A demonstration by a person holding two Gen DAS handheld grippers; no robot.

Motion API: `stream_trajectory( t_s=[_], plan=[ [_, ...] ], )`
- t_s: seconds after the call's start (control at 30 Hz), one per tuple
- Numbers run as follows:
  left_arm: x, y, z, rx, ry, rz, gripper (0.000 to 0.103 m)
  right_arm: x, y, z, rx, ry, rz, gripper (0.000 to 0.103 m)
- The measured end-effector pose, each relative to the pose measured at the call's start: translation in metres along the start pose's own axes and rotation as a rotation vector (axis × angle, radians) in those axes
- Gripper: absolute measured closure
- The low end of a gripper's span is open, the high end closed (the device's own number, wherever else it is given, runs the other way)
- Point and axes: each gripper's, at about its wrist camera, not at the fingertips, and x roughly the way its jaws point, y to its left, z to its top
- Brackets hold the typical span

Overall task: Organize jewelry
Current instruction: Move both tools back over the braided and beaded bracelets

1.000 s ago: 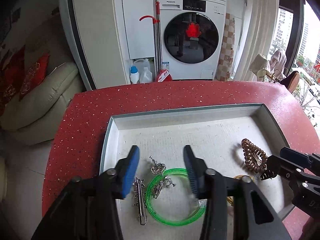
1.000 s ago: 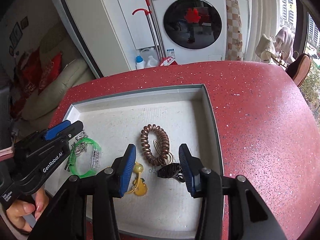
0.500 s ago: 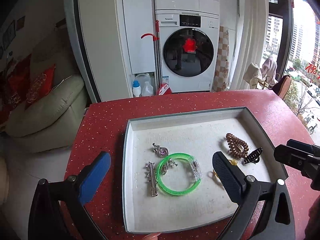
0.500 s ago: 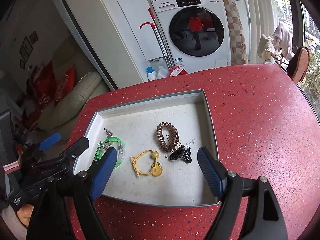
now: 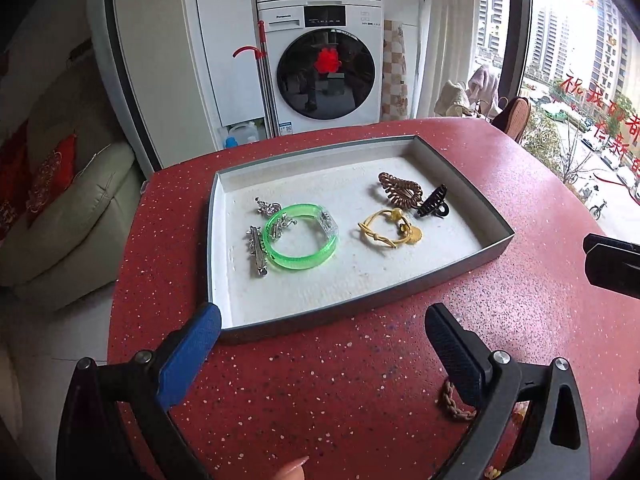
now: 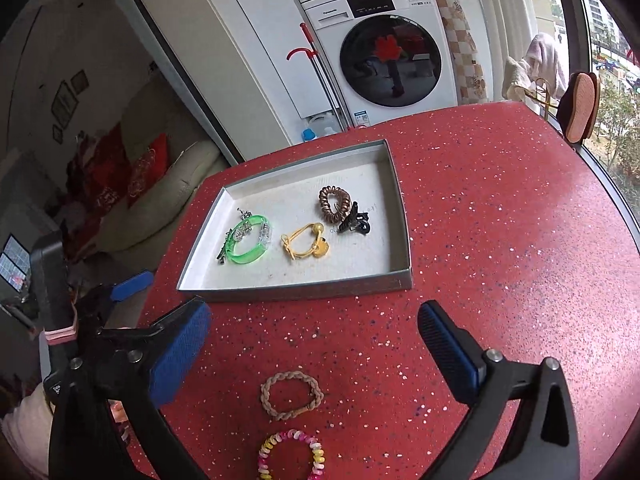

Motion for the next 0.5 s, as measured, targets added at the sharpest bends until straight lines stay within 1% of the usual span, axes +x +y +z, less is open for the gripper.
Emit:
stream_trajectory(
  t_s=[0.07,0.13,0.3,0.5],
  plan=[
    [0.000,-0.008,-0.009,0.012,0.010,-0.003,0.000,-0.004,-0.001,-0.017,-0.005,0.027,-0.008,0.000],
    [-0.001,-0.016,-0.017,0.025,0.004,0.011,0.000,-0.009,0.001,-0.035,-0.020,0.053,-0.029,0.000],
    [0.006,-0.031,-0.033,0.056,0.045,-0.026,0.000,-0.013,0.004,-0.074,-0.048,0.106,-0.082,0.000],
    [0.019,-0.046,-0.044,0.097,0.087,-0.044,0.000,-0.005,0.009,-0.103,-0.064,0.150,-0.144,0.001]
  ],
)
